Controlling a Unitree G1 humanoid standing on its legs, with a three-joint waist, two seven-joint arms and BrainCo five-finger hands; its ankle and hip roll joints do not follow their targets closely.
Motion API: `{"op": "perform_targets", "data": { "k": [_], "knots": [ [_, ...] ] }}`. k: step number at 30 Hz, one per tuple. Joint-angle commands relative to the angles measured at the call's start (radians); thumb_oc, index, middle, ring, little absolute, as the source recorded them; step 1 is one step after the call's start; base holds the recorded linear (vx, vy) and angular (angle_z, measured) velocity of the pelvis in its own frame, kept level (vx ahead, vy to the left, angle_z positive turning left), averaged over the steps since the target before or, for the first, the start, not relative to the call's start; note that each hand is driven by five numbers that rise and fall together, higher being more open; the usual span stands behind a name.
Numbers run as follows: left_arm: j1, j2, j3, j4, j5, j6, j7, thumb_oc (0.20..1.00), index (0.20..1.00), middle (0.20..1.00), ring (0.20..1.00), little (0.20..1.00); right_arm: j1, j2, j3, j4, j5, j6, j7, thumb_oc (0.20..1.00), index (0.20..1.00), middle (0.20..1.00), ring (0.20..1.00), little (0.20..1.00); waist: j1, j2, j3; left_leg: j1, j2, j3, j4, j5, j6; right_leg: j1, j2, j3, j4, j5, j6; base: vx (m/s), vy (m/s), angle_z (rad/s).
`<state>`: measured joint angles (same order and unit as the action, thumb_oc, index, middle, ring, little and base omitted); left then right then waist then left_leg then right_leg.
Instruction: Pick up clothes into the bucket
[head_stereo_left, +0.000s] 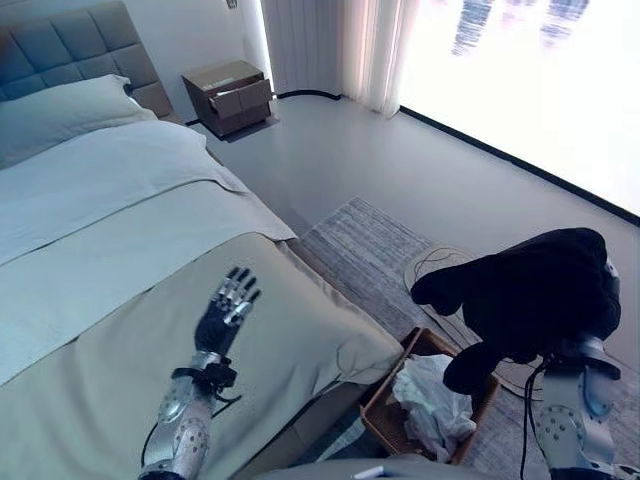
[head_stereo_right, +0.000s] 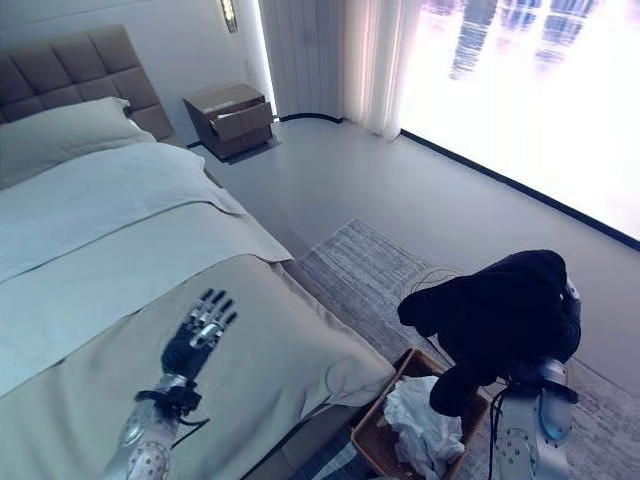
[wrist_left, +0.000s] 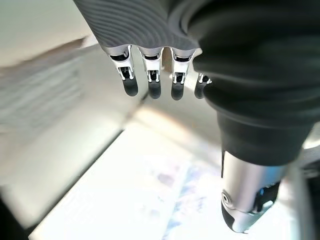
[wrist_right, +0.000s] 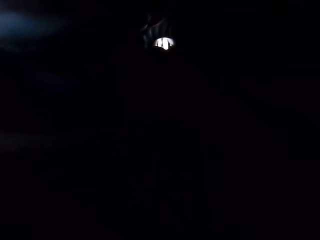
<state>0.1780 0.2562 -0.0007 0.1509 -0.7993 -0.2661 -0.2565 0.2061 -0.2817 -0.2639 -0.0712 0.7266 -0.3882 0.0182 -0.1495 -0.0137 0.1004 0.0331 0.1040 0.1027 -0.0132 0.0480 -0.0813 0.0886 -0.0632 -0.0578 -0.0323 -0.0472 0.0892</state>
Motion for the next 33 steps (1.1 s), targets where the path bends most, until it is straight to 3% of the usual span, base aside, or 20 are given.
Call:
{"op": "perform_targets", "data": {
  "k": [1, 3, 4, 8, 11, 12, 13, 14, 16, 20, 22, 24, 26, 27, 33],
  "knots": [
    [-0.052, 0.001, 0.035, -0.051, 0.027, -0.108, 0.054, 1.0, 1.0, 1.0, 1.0, 1.0, -0.034, -0.047, -0.054, -0.088, -0.07, -0.062, 0.016, 0.2, 0.2, 0.2, 0.2, 0.2, -0.007, -0.028, -0.015, -0.12, -0.009, -0.131, 0.227, -0.1, 0.004, -0.091, -0.02, 0.011, 0.098, 0.042, 0.012, -0.07, 0.1, -0.43],
    [-0.061, -0.001, 0.041, -0.057, 0.041, -0.118, 0.061, 1.0, 1.0, 1.0, 1.0, 1.0, -0.034, -0.048, -0.064, -0.08, -0.087, -0.062, 0.006, 0.2, 0.2, 0.2, 0.2, 0.2, -0.016, -0.027, -0.011, -0.119, -0.022, -0.107, 0.216, -0.102, 0.018, -0.099, -0.03, 0.008, 0.109, 0.044, 0.018, -0.04, 0.135, -0.26],
    [-0.069, 0.001, 0.036, -0.078, 0.056, -0.134, 0.065, 1.0, 1.0, 1.0, 1.0, 1.0, -0.048, -0.038, -0.057, -0.067, -0.104, -0.061, -0.008, 0.2, 0.2, 0.2, 0.2, 0.2, -0.024, -0.013, -0.009, -0.092, -0.049, -0.097, 0.17, -0.109, 0.048, -0.133, -0.041, 0.029, 0.13, 0.051, 0.033, -0.03, 0.242, -0.14],
    [-0.089, 0.004, 0.03, -0.067, 0.071, -0.147, 0.087, 1.0, 1.0, 1.0, 1.0, 1.0, -0.07, -0.02, -0.039, -0.04, -0.112, -0.053, -0.027, 0.2, 0.2, 0.2, 0.2, 0.2, -0.028, -0.011, -0.004, -0.067, -0.078, -0.063, 0.13, -0.108, 0.08, -0.18, -0.07, 0.059, 0.189, 0.053, 0.067, -0.02, 0.222, -0.3],
    [-0.106, 0.015, 0.032, -0.066, 0.089, -0.159, 0.098, 1.0, 1.0, 1.0, 1.0, 1.0, -0.1, -0.018, -0.004, -0.007, -0.18, -0.039, -0.056, 0.2, 0.2, 0.2, 0.2, 0.2, -0.013, -0.018, 0.023, -0.039, -0.099, -0.006, 0.113, -0.119, 0.113, -0.234, -0.105, 0.054, 0.311, 0.047, 0.087, -0.08, 0.208, -0.65],
    [-0.11, 0.025, 0.036, -0.064, 0.109, -0.166, 0.115, 1.0, 1.0, 1.0, 1.0, 1.0, -0.128, -0.014, 0.034, 0.012, -0.208, -0.032, -0.069, 0.2, 0.2, 0.2, 0.2, 0.2, 0.019, -0.02, 0.042, -0.027, -0.101, 0.03, 0.116, -0.129, 0.126, -0.259, -0.163, -0.031, 0.366, 0.07, 0.085, -0.05, 0.073, -0.81],
    [-0.11, 0.025, 0.036, -0.064, 0.11, -0.166, 0.116, 1.0, 1.0, 1.0, 1.0, 1.0, -0.129, -0.014, 0.034, 0.013, -0.208, -0.033, -0.07, 0.2, 0.2, 0.2, 0.2, 0.2, 0.018, -0.021, 0.044, -0.025, -0.102, 0.03, 0.117, -0.13, 0.127, -0.259, -0.164, -0.03, 0.369, 0.068, 0.086, -0.05, 0.054, -1.15],
    [-0.117, 0.031, 0.042, -0.07, 0.111, -0.169, 0.128, 1.0, 1.0, 1.0, 1.0, 1.0, -0.146, -0.008, 0.063, 0.028, -0.218, -0.023, -0.074, 0.2, 0.2, 0.2, 0.2, 0.2, 0.038, -0.021, 0.049, -0.025, -0.091, 0.051, 0.13, -0.138, 0.128, -0.247, -0.227, -0.094, 0.381, 0.091, 0.076, 0.01, -0.048, -0.85],
    [-0.114, 0.036, 0.044, -0.074, 0.106, -0.168, 0.122, 1.0, 1.0, 1.0, 1.0, 1.0, -0.153, -0.01, 0.082, 0.039, -0.212, -0.014, -0.062, 0.2, 0.2, 0.2, 0.2, 0.2, 0.043, -0.024, 0.044, -0.022, -0.084, 0.051, 0.136, -0.146, 0.122, -0.211, -0.278, -0.117, 0.326, 0.127, 0.079, 0.04, -0.094, -0.45],
    [-0.101, 0.042, 0.048, -0.092, 0.112, -0.166, 0.116, 1.0, 1.0, 1.0, 1.0, 1.0, -0.145, -0.017, 0.104, 0.037, -0.205, 0.002, -0.034, 0.2, 0.2, 0.2, 0.2, 0.2, 0.049, -0.041, 0.037, -0.034, -0.07, 0.047, 0.153, -0.154, 0.103, -0.195, -0.325, -0.111, 0.226, 0.192, 0.104, 0.03, -0.147, -0.13],
    [-0.084, 0.05, 0.056, -0.109, 0.114, -0.17, 0.121, 1.0, 1.0, 1.0, 1.0, 1.0, -0.153, -0.025, 0.14, 0.048, -0.18, 0.017, -0.015, 0.2, 0.2, 0.2, 0.2, 0.2, 0.071, -0.077, 0.035, -0.053, -0.051, 0.054, 0.183, -0.162, 0.084, -0.161, -0.322, -0.157, 0.132, 0.198, 0.13, 0.04, -0.261, -0.01],
    [-0.067, 0.044, 0.06, -0.125, 0.103, -0.172, 0.118, 1.0, 1.0, 1.0, 1.0, 1.0, -0.144, -0.045, 0.153, 0.047, -0.199, 0.025, -0.012, 0.2, 0.2, 0.2, 0.2, 0.2, 0.08, -0.089, 0.042, -0.073, -0.028, 0.044, 0.188, -0.147, 0.068, -0.167, -0.299, -0.151, 0.126, 0.175, 0.132, 0.0, -0.197, -0.1],
    [-0.061, 0.039, 0.06, -0.13, 0.096, -0.171, 0.12, 1.0, 1.0, 1.0, 1.0, 1.0, -0.146, -0.056, 0.156, 0.039, -0.211, 0.027, -0.01, 0.2, 0.2, 0.2, 0.2, 0.2, 0.081, -0.087, 0.046, -0.091, -0.014, 0.034, 0.192, -0.138, 0.06, -0.178, -0.291, -0.157, 0.134, 0.168, 0.13, -0.06, -0.148, -0.16],
    [-0.057, 0.032, 0.046, -0.139, 0.075, -0.168, 0.115, 1.0, 1.0, 1.0, 1.0, 1.0, -0.156, -0.081, 0.156, 0.034, -0.24, 0.026, -0.017, 0.2, 0.2, 0.2, 0.2, 0.2, 0.081, -0.084, 0.076, -0.125, 0.01, 0.012, 0.192, -0.118, 0.047, -0.206, -0.279, -0.161, 0.157, 0.15, 0.121, -0.15, -0.157, -0.06],
    [-0.076, 0.055, 0.0, -0.152, 0.086, -0.186, 0.129, 1.0, 1.0, 1.0, 1.0, 1.0, -0.248, -0.12, 0.16, 0.115, -0.297, 0.001, -0.101, 0.2, 0.2, 0.2, 0.2, 0.2, 0.081, -0.049, 0.173, -0.263, 0.041, -0.034, 0.225, -0.075, 0.027, -0.338, -0.277, -0.17, 0.258, 0.115, 0.099, -0.19, -0.099, 0.21]
  ]
}}
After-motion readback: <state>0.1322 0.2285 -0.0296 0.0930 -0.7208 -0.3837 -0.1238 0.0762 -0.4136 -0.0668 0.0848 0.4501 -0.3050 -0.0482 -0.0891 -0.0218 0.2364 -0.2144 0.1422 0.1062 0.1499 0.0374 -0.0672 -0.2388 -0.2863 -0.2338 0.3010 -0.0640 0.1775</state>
